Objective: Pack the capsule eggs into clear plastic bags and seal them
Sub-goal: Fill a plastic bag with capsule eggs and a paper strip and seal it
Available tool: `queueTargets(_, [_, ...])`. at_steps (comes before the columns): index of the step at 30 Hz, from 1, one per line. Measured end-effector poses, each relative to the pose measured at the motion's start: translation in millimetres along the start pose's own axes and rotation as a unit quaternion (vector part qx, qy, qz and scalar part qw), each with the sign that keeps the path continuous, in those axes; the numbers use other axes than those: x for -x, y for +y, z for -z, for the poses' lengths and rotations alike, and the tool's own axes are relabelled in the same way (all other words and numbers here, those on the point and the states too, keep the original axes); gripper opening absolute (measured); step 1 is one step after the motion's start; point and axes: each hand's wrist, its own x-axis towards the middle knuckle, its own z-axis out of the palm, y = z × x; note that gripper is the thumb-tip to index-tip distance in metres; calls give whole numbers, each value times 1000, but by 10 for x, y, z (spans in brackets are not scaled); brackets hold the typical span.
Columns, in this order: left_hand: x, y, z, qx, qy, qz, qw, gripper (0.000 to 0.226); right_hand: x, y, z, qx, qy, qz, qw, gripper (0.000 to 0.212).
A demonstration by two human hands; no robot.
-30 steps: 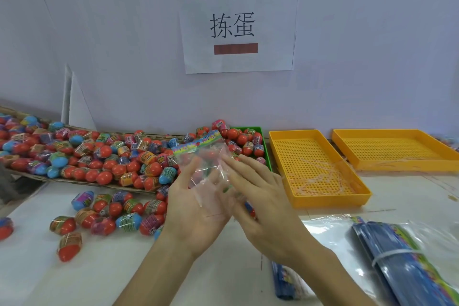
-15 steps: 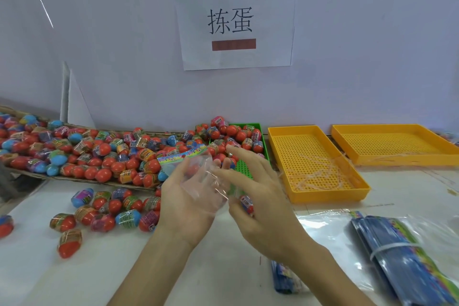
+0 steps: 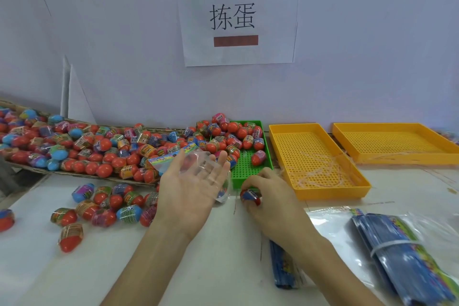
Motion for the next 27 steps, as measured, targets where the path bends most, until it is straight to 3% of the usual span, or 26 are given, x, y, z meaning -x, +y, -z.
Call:
queueTargets(3, [10, 10, -20, 4, 7, -7, 1000, 54, 1, -37, 124, -88, 107, 39, 990, 21])
queueTargets(5, [19, 19, -26, -3, 14, -12, 1000, 51, 18, -119, 267, -169, 207, 101, 958, 21])
queueTargets(7, [26, 21, -43, -11, 18, -23, 1000, 44, 62, -202, 360, -221, 248, 179, 926, 20])
queueTargets(10, [49, 12, -68, -21, 21, -26, 999, 45, 127, -277, 341, -232, 221, 238, 917, 22])
queueTargets(14, [76, -3, -85, -53, 12, -3, 999, 57, 108, -243, 209, -156, 173, 230, 945, 22])
queueTargets(22, [159, -84, -123, -108, -28, 14, 994, 60, 58, -173, 105, -66, 205, 206, 954, 11])
queueTargets(27, [150, -34, -89, -80, -13, 37, 996, 64, 91, -188, 67, -15, 156, 234, 959, 28])
